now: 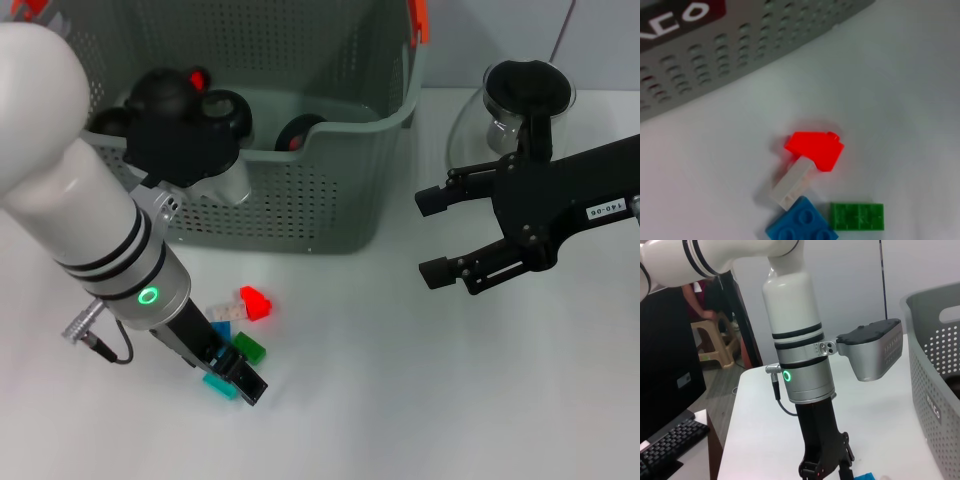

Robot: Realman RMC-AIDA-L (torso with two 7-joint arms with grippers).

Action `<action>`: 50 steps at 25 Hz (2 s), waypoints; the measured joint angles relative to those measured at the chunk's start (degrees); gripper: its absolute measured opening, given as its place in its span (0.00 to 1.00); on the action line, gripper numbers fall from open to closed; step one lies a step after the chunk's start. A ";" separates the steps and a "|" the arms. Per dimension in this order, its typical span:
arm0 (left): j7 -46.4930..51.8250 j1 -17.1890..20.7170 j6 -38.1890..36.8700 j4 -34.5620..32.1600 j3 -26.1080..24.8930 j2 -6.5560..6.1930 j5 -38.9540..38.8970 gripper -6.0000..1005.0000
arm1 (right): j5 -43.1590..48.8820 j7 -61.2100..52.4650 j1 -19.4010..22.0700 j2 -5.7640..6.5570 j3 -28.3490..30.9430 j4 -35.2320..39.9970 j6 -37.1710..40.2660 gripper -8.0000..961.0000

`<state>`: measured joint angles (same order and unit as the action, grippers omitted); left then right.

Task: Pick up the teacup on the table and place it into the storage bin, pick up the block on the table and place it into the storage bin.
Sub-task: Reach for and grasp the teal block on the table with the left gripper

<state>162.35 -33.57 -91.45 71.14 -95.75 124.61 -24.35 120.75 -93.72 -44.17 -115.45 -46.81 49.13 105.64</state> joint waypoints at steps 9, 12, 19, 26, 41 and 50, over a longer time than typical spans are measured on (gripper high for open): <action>1.68 0.17 0.52 0.35 3.22 -0.01 1.13 0.89 | -0.09 0.75 0.04 0.14 0.05 -0.09 -0.16 0.98; 1.97 0.10 0.51 0.43 3.89 -0.06 1.36 0.89 | -0.09 0.92 0.10 0.15 0.08 -0.11 -0.19 0.98; 2.45 0.79 0.13 5.25 5.23 -0.17 2.69 0.89 | -0.09 1.34 0.06 0.26 0.32 -0.34 -0.25 0.98; 1.59 0.81 -3.71 9.73 2.06 -0.49 3.34 0.89 | -0.14 1.33 0.28 0.49 1.41 -0.11 0.37 0.98; 1.52 1.10 -3.36 9.77 6.45 -0.09 3.45 0.88 | -0.17 2.36 0.49 0.58 2.18 -0.33 0.37 0.98; 1.81 1.32 -0.63 8.27 9.07 -0.08 3.83 0.88 | -0.17 2.82 0.67 0.58 2.37 -0.58 0.02 0.98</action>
<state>164.17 -32.25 -92.08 79.41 -86.68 124.54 -20.53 120.59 -90.90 -43.50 -114.87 -44.44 48.56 105.66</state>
